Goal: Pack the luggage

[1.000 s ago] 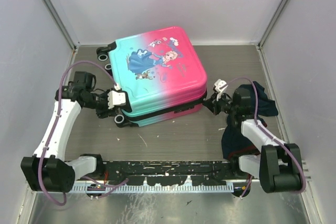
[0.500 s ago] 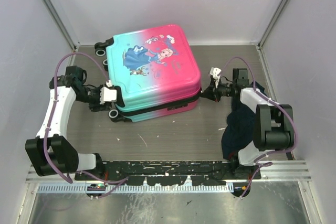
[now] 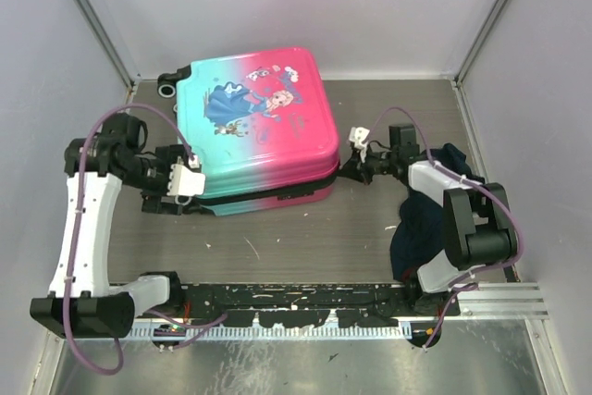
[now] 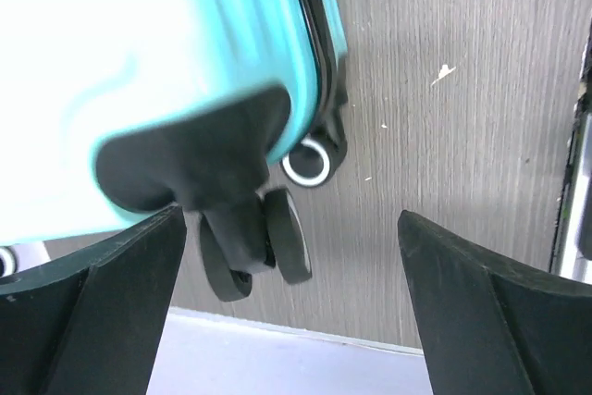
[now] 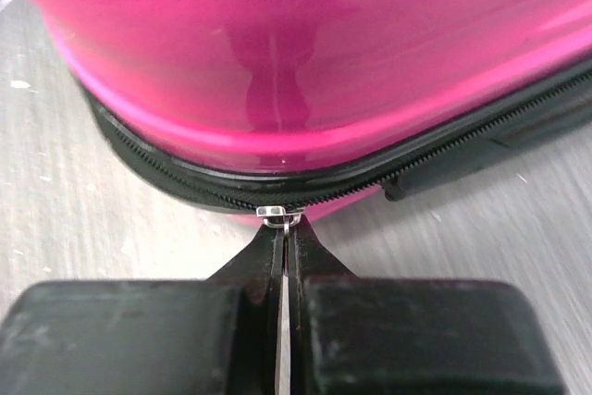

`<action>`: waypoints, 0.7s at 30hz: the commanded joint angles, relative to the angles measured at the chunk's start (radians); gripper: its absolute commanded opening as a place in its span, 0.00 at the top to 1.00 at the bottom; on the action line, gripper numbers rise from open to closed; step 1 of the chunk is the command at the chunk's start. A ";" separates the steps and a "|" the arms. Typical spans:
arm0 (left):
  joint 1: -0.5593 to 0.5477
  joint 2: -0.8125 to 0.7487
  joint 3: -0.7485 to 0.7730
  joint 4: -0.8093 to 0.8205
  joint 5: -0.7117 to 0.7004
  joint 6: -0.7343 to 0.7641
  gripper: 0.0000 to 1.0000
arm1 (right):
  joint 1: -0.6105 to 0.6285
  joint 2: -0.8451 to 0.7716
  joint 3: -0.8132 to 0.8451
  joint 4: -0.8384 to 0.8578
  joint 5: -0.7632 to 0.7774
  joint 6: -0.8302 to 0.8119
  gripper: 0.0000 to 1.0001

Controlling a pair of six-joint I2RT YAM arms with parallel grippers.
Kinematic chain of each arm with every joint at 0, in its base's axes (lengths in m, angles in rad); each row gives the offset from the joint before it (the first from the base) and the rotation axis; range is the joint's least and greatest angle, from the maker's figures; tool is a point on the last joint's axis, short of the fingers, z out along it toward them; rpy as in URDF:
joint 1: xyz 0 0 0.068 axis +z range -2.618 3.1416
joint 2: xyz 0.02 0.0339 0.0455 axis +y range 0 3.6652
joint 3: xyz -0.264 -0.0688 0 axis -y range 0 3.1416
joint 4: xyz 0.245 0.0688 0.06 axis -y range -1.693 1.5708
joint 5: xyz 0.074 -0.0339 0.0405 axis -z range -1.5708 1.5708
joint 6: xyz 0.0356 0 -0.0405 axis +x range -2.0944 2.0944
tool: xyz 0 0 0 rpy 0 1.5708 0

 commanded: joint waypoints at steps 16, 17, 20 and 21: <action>-0.294 0.544 0.770 0.502 -0.146 -1.469 0.02 | 0.558 -0.119 -0.288 0.735 0.239 0.632 0.99; -0.331 0.610 0.813 0.540 -0.230 -1.489 0.02 | 0.578 -0.115 -0.292 0.756 0.275 0.652 0.99; -0.392 0.788 0.996 0.599 -0.430 -1.525 0.02 | 0.605 -0.101 -0.284 0.791 0.357 0.677 0.99; -0.403 0.855 1.067 0.608 -0.487 -1.528 0.02 | 0.612 -0.099 -0.284 0.799 0.372 0.683 0.99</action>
